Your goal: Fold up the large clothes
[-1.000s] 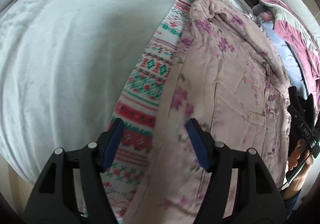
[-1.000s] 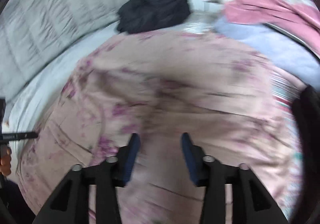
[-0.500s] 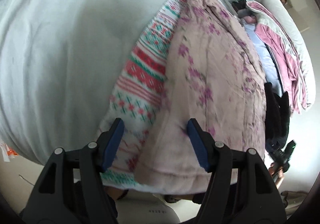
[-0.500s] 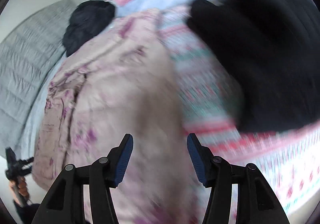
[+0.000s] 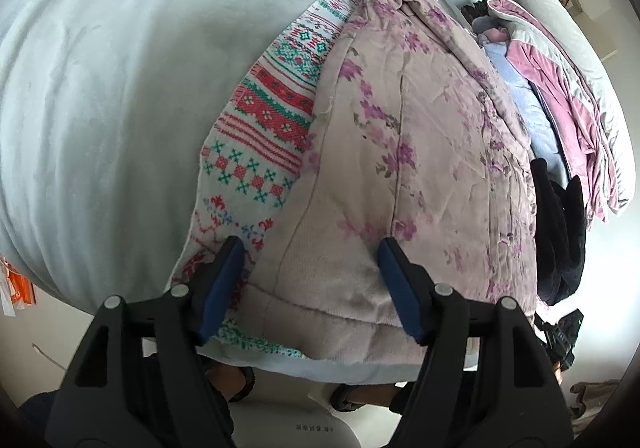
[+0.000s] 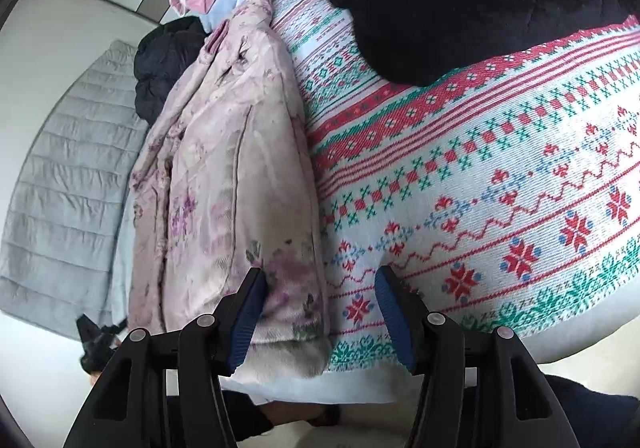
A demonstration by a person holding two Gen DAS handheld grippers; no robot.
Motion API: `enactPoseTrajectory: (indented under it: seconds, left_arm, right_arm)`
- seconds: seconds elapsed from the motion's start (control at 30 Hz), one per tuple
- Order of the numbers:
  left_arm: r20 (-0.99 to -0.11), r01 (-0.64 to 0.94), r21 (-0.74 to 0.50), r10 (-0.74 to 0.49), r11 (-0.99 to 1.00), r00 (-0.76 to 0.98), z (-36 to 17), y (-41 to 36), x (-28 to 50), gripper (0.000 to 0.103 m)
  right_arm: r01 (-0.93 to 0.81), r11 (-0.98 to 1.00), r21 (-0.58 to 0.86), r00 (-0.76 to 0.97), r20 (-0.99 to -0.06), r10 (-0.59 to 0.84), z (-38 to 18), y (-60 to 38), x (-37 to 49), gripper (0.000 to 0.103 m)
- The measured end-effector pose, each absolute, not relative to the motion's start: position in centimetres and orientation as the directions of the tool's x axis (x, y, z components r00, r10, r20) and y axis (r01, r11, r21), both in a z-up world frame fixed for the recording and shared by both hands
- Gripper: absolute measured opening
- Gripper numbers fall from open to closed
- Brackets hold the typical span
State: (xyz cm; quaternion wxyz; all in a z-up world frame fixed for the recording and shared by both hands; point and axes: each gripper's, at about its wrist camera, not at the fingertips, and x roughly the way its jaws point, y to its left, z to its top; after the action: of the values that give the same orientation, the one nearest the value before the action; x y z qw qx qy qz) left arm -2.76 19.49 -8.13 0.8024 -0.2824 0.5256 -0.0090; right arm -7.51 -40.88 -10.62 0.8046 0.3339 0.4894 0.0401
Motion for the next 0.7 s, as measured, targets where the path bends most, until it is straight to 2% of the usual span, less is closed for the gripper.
enactPoseTrajectory:
  seconds: [0.07, 0.13, 0.27, 0.4, 0.43, 0.53, 0.63, 0.67, 0.7]
  left_arm:
    - [-0.849, -0.279, -0.434, -0.285, 0.857, 0.446, -8.1, 18.9, -2.7, 0.072]
    - [-0.852, -0.286, -0.415, -0.258, 0.863, 0.456, -7.9, 18.6, -2.8, 0.071]
    - [-0.838, -0.257, -0.423, -0.266, 0.869, 0.477, -7.4, 18.0, -2.9, 0.054]
    - [-0.802, -0.256, -0.491, -0.318, 0.833, 0.506, -7.2, 18.6, -3.3, 0.050]
    - [-0.796, -0.257, -0.503, -0.326, 0.825, 0.509, -7.3, 18.7, -3.3, 0.050]
    - [-0.799, -0.280, -0.513, -0.333, 0.811, 0.501, -7.8, 18.8, -3.0, 0.050]
    - [-0.808, -0.280, -0.500, -0.325, 0.819, 0.491, -8.1, 18.4, -2.8, 0.050]
    - [-0.809, -0.272, -0.490, -0.316, 0.828, 0.495, -8.0, 18.2, -2.8, 0.041]
    - [-0.807, -0.256, -0.485, -0.315, 0.836, 0.500, -7.7, 17.9, -2.8, 0.033]
  right_arm:
    - [0.222, 0.783, 0.581, 0.524, -0.748, 0.407, -10.3, -40.2, -7.6, 0.058]
    - [0.177, 0.743, 0.646, 0.537, -0.696, 0.477, -10.4, -39.6, -7.7, 0.058]
    - [0.172, 0.707, 0.686, 0.549, -0.663, 0.509, -10.8, -39.1, -7.8, 0.058]
    - [0.108, 0.598, 0.794, 0.593, -0.534, 0.602, -10.2, -39.6, -8.3, 0.059]
    - [0.099, 0.596, 0.797, 0.599, -0.526, 0.604, -10.0, -39.5, -8.4, 0.059]
    - [0.162, 0.653, 0.740, 0.555, -0.615, 0.559, -11.1, -38.5, -7.6, 0.059]
    - [0.187, 0.647, 0.739, 0.553, -0.624, 0.552, -11.8, -38.0, -7.3, 0.058]
    - [0.178, 0.654, 0.735, 0.559, -0.623, 0.548, -11.5, -37.8, -7.2, 0.056]
    - [0.168, 0.657, 0.735, 0.569, -0.617, 0.544, -11.3, -37.7, -7.2, 0.047]
